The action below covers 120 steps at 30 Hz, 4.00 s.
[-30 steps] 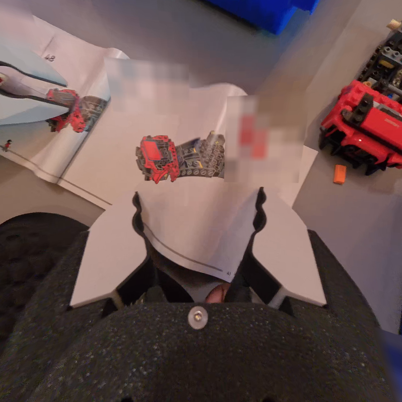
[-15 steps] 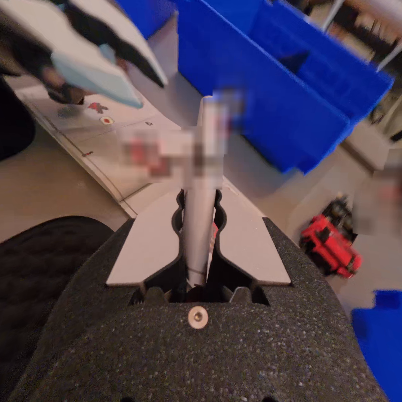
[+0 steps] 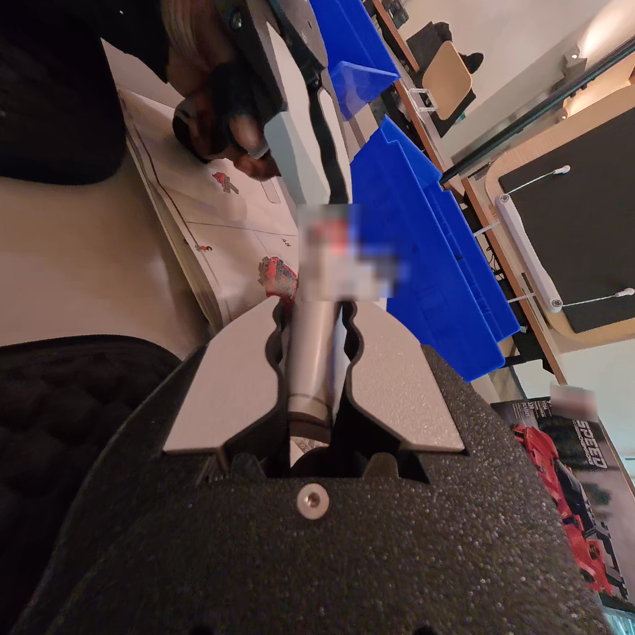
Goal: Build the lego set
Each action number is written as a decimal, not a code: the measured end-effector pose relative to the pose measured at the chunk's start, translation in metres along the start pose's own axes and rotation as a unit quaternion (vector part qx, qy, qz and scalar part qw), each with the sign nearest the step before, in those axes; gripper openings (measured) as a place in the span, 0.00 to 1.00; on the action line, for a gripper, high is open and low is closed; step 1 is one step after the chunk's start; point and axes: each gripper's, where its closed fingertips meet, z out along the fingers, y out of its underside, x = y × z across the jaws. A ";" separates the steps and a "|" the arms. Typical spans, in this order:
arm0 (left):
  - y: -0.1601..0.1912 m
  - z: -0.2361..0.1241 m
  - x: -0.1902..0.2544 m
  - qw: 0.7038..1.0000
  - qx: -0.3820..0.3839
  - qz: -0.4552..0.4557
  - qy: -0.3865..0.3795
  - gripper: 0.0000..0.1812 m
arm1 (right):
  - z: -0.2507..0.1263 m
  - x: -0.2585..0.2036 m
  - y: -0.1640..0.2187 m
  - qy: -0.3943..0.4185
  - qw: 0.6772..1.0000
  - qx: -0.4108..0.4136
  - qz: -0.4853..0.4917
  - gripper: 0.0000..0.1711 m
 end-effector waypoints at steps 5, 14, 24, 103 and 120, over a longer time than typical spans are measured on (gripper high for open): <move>-0.007 -0.005 -0.003 1.000 0.029 -0.006 -0.004 0.04 | -0.004 0.001 -0.011 -0.022 0.996 0.052 0.066 0.32; -0.012 -0.006 0.002 0.999 0.044 0.014 0.006 0.01 | -0.018 0.026 -0.016 0.008 0.982 0.112 0.150 0.42; -0.018 -0.009 -0.002 0.998 0.061 0.019 -0.007 0.01 | -0.033 0.024 -0.010 -0.034 0.982 0.096 0.158 0.25; 0.083 -0.010 0.017 0.921 -0.366 0.116 -0.070 0.00 | 0.042 -0.057 0.012 -0.501 0.609 -0.136 0.600 0.00; 0.083 -0.011 0.011 0.923 -0.348 0.146 -0.076 0.00 | 0.105 -0.018 0.025 -0.389 0.676 -0.116 0.615 0.00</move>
